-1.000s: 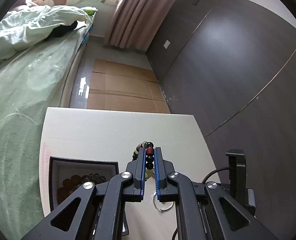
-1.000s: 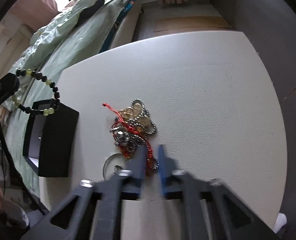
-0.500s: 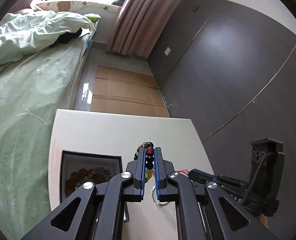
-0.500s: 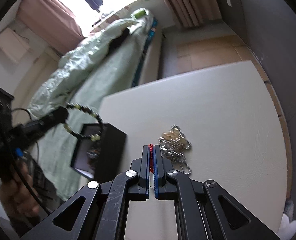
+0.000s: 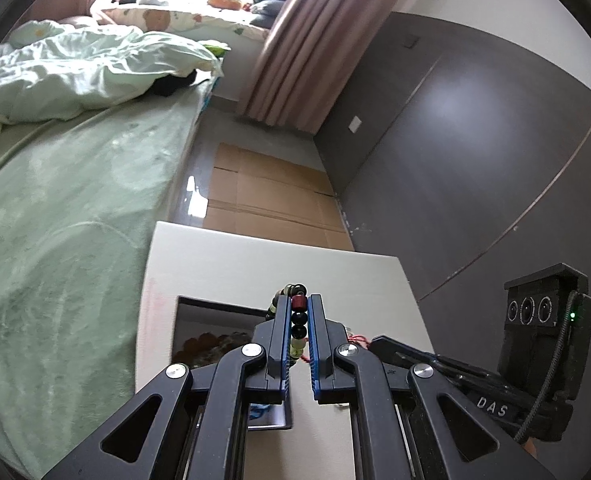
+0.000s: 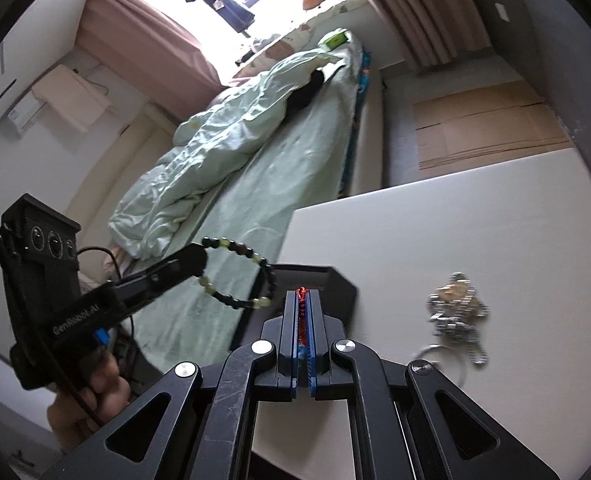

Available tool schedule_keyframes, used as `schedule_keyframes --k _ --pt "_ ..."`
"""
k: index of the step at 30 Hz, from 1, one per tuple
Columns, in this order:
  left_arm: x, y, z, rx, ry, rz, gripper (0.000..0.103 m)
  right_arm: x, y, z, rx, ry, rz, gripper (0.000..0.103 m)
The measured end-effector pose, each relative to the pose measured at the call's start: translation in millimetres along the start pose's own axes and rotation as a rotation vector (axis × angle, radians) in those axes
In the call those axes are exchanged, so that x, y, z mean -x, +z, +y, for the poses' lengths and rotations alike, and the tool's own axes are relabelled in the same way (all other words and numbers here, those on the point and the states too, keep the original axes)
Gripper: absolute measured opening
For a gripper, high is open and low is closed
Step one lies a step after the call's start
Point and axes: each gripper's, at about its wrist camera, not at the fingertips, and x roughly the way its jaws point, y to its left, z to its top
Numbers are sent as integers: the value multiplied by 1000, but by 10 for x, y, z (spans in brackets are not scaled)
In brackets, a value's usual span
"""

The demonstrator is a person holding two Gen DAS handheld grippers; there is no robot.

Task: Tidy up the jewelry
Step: 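Carry the beaded pendant to the black box with the left gripper and release it, then lower the left gripper onto the large silver hoop and close it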

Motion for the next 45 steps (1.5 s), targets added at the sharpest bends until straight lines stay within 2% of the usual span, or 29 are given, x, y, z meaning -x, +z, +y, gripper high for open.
schedule_keyframes --k 6,8,9,10,12,17,21,24,27,29,31,32,37,45 --pt "20 11 171 19 27 0 8 -341 -24 223 12 61 40 5" --pt "4 6 213 26 33 7 8 -493 -21 288 26 55 72 6" --pt "-9 4 239 31 33 12 8 -553 -21 295 24 49 85 14" --pt "-14 -1 256 34 31 15 8 -564 -38 277 20 45 91 35" --pt "-46 -7 289 42 26 29 8 -553 -50 229 5 33 74 52" --pt "-143 -21 345 67 18 66 8 -400 -65 55 -29 -1 51 51" --pt "-230 -15 401 74 124 110 9 -259 -104 -53 -41 -16 43 51" --pt "-251 -17 479 114 102 122 10 -173 -127 -117 -41 -29 43 52" --pt "-242 -22 484 116 114 118 11 -91 -131 -177 -46 -56 35 52" --pt "-253 -30 438 106 109 119 20 3 -137 -258 -54 -75 26 53" --pt "-271 -37 357 82 101 117 54 81 -132 -332 -66 -90 12 70" --pt "-266 -42 312 68 98 109 58 128 -134 -369 -68 -104 2 73" --pt "-280 -74 59 7 65 96 59 324 -166 -570 -80 -158 -10 75" --pt "-521 -229 -382 -110 29 171 59 540 -243 -803 -118 -224 -25 75"
